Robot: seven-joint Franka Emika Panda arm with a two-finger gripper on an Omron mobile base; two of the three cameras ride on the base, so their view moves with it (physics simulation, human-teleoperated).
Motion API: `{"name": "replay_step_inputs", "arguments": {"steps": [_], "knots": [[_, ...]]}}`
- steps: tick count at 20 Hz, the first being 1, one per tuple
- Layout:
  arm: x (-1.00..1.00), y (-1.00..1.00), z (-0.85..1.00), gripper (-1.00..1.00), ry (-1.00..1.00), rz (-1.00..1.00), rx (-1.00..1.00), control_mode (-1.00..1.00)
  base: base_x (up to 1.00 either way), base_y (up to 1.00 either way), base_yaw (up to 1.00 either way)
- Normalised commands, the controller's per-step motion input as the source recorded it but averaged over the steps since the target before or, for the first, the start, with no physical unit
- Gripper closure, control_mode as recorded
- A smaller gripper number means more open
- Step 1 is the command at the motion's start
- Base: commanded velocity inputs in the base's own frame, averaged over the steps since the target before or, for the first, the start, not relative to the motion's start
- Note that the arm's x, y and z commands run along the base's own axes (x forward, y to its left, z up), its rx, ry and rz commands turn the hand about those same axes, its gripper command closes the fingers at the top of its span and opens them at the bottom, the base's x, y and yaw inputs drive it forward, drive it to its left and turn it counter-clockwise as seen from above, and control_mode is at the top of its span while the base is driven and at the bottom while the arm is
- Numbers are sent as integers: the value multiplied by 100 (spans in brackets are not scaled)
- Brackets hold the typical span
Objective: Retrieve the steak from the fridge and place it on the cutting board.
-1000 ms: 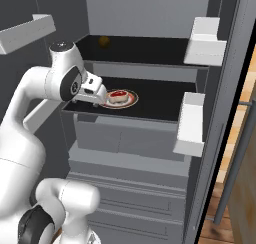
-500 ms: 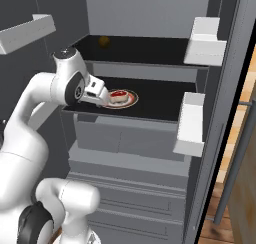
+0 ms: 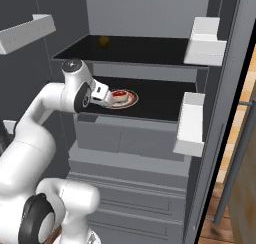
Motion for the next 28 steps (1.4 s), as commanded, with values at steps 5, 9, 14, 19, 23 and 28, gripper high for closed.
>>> {"name": "replay_step_inputs", "arguments": {"steps": [5, 9, 14, 19, 23, 28], "knots": [[61, 0, 0, -100, 0, 0, 0, -100, 0, 0, 0], [31, 0, 0, -100, 0, 0, 0, -100, 0, 0, 0], [27, 0, -10, -100, 0, 0, 0, -100, 0, 0, 0], [20, 0, 0, -100, 0, 0, 0, -100, 0, 0, 0], [20, 0, -5, -100, 0, 0, 0, -100, 0, 0, 0], [16, 0, -17, -100, 0, 0, 0, -100, 0, 0, 0]]}}
